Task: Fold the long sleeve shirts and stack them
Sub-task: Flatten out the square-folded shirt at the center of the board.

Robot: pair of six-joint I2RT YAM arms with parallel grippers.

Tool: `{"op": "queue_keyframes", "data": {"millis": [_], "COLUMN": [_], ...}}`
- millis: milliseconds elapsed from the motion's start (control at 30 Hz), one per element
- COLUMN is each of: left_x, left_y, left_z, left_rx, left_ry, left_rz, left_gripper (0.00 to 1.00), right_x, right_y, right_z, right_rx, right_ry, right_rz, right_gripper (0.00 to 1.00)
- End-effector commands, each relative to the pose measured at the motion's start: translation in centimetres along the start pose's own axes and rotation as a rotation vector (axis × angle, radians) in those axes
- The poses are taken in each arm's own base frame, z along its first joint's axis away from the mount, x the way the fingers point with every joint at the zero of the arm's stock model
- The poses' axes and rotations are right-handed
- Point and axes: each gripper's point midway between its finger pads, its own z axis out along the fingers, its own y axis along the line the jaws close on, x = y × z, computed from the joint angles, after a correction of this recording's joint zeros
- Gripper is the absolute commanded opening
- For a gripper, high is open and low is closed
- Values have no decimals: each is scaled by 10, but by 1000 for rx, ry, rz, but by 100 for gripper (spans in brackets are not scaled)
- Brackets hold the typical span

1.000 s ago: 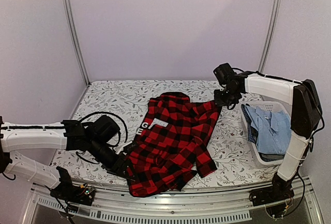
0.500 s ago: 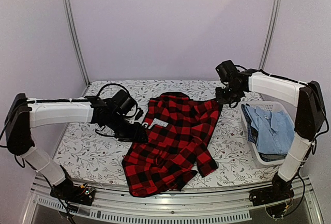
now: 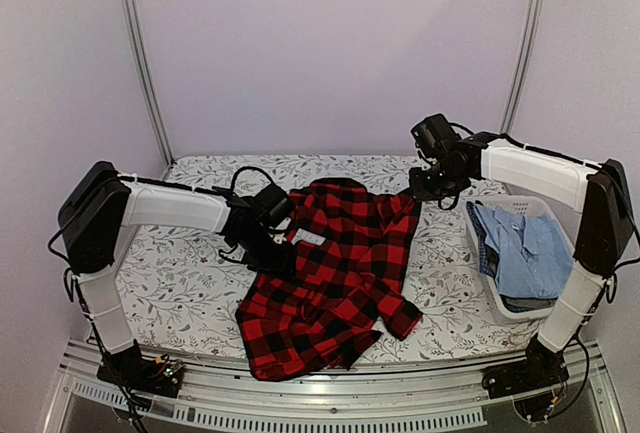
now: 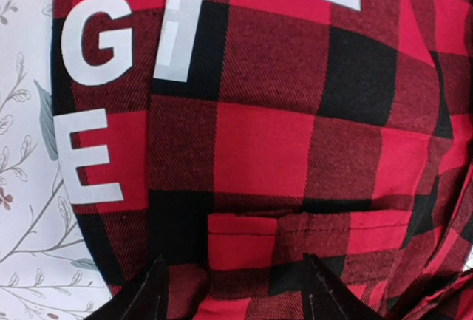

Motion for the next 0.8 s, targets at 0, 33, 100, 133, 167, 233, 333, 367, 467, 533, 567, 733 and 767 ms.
{"op": "queue_keyframes", "data": {"millis": [0,33,100,133,167,233,333,367,467,533,567,733,767], "left_x": [-8,-7,-5,-4,-3,-4,-15,-20,-42,-62,-73,-138,-150], "left_y": [-8,-10,-12,-12,-12,-11,-5,-2,17,36,48,121,141], "left_z": [8,10,12,13,14,12,-4,-12,-42,-69,-85,-177,-197], "left_rx": [-20,-21,-22,-23,-23,-35,-71,-86,-156,-208,-238,-329,-354], "left_ry": [-21,-17,-11,-9,-7,-14,-66,-89,-171,-242,-281,-484,-528], "left_rz": [41,47,55,55,56,55,46,41,6,-29,-49,-200,-241], "left_gripper": [55,53,48,44,38,22,3,0,0,0,0,0,0], "right_x": [-10,-10,-9,-8,-8,-8,-9,-10,-17,-23,-25,-54,-61], "right_y": [5,5,6,6,6,6,6,6,4,1,0,-14,-20], "right_z": [-18,-18,-17,-17,-17,-17,-18,-19,-22,-24,-24,-30,-30], "right_rx": [-38,-39,-41,-41,-41,-43,-42,-39,-27,-8,4,79,96], "right_ry": [-48,-48,-47,-46,-45,-45,-50,-52,-70,-83,-87,-141,-150], "right_rz": [20,20,19,19,19,19,15,11,8,-2,-8,-23,-19], "right_gripper": [0,0,0,0,0,0,0,0,0,0,0,0,0]}}
